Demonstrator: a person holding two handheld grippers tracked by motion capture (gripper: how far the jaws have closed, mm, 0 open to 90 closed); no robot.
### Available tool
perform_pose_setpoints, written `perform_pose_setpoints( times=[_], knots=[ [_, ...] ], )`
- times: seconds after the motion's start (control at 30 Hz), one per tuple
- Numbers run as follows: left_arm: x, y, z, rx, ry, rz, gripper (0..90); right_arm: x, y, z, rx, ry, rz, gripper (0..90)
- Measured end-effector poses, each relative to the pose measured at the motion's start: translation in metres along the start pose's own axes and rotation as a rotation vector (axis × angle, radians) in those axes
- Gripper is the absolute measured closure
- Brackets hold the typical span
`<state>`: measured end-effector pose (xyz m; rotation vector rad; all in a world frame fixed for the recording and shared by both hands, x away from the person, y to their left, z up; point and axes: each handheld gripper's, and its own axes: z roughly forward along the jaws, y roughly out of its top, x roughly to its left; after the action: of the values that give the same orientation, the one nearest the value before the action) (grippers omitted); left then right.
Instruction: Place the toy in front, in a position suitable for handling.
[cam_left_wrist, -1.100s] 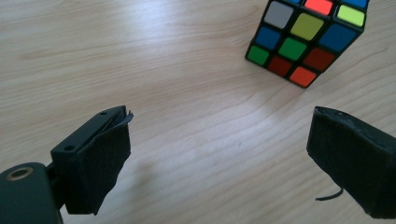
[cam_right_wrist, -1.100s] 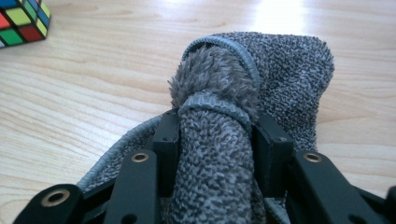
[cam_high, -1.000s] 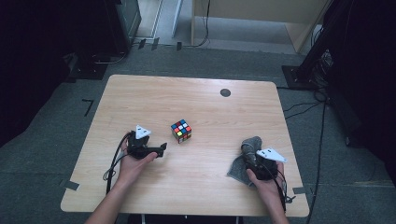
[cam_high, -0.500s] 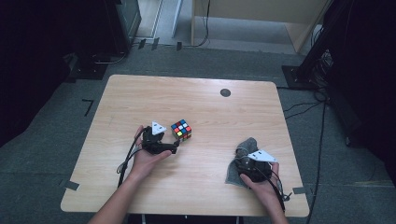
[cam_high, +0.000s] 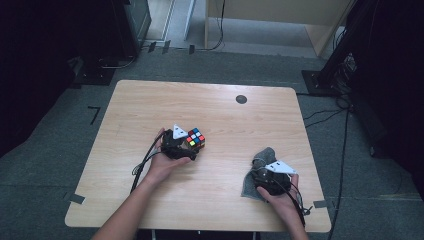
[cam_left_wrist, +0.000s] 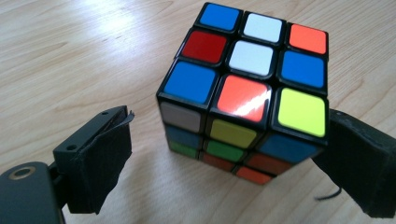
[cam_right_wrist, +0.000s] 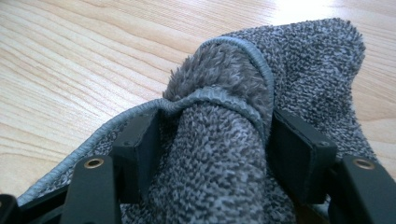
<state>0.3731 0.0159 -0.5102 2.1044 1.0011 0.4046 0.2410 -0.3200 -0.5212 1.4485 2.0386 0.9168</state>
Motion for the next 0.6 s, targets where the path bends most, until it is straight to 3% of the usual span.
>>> perform_pose_setpoints(
  times=[0.23,0.3,0.4,0.6],
  knots=[
    [0.000,0.003,0.011,0.044,-0.005,-0.004,7.4,0.000,0.000,0.000,0.000,0.001,-0.001,35.4],
    [0.000,0.004,0.013,0.063,-0.002,-0.008,15.9,0.000,0.000,0.000,0.000,0.002,-0.001,35.4],
    [-0.002,0.004,0.014,0.071,0.011,0.004,14.4,0.000,0.000,0.000,0.000,0.001,-0.001,35.3],
    [-0.006,0.003,0.013,0.045,0.012,0.052,30.6,0.000,0.000,0.000,0.000,0.001,-0.001,35.2]
  ],
)
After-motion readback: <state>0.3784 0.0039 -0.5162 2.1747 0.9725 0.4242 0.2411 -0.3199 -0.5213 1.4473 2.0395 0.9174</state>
